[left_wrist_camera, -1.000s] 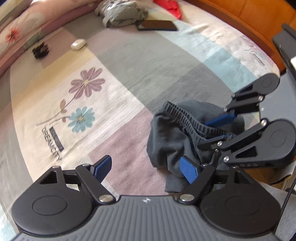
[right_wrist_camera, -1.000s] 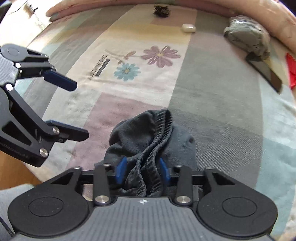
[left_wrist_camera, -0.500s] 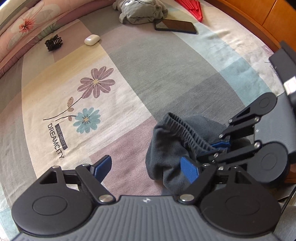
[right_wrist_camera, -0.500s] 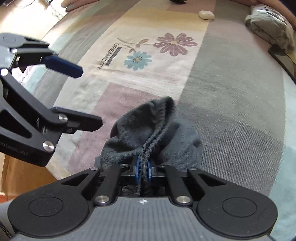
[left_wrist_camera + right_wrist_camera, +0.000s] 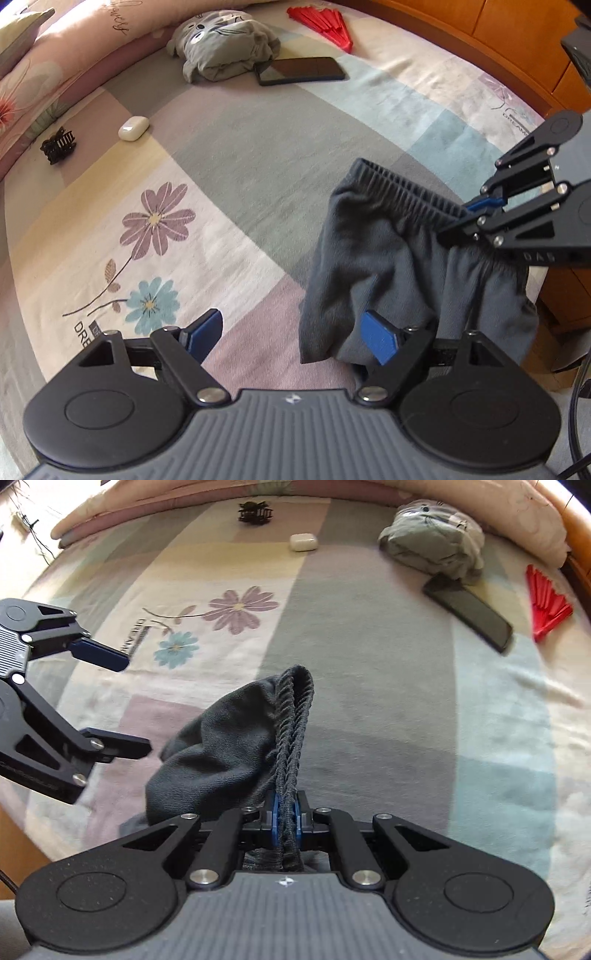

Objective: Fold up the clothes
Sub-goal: 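Grasp the waistband with the right gripper while the left gripper grasps the waistband beside it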

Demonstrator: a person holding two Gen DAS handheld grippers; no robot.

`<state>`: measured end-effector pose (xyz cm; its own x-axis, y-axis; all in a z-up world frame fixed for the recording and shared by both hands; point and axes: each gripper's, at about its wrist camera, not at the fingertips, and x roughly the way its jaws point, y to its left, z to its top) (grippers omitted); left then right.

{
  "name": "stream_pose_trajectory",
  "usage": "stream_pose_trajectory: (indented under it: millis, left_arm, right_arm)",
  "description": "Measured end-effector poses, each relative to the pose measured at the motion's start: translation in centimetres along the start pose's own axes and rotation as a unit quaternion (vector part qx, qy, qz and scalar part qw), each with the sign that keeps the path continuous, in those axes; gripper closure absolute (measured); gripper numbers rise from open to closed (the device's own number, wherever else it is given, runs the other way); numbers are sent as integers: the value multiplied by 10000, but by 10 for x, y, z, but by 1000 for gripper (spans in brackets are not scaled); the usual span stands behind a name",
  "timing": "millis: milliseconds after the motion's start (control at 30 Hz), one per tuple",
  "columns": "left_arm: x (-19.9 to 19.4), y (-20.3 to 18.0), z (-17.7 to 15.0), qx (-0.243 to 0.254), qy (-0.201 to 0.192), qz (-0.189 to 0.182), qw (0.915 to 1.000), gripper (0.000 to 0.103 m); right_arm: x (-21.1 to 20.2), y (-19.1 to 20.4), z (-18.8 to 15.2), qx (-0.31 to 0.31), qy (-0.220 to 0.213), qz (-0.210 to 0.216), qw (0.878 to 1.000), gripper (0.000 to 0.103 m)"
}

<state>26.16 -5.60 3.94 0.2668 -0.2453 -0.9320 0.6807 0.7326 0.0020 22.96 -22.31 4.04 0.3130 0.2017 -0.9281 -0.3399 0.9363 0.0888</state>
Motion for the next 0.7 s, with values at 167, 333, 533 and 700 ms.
stream_pose_trajectory:
  millis: [167, 333, 533, 700]
  left_arm:
    - [15, 4, 4, -46, -65, -84, 9999, 21]
    - [29, 3, 8, -32, -100, -130, 9999, 21]
    - [40, 2, 15, -195, -142, -251, 9994, 21]
    - [52, 0, 18, -270, -155, -304, 9991, 21]
  right_arm:
    - [3, -27, 8, -32, -75, -390, 9992, 93]
    - [13, -56, 16, -136, -112, -797, 9967, 93]
    - [25, -96, 26, -161, -140, -1236, 9921, 93]
    - [40, -127, 31, -189, -78, -1499, 9885, 93]
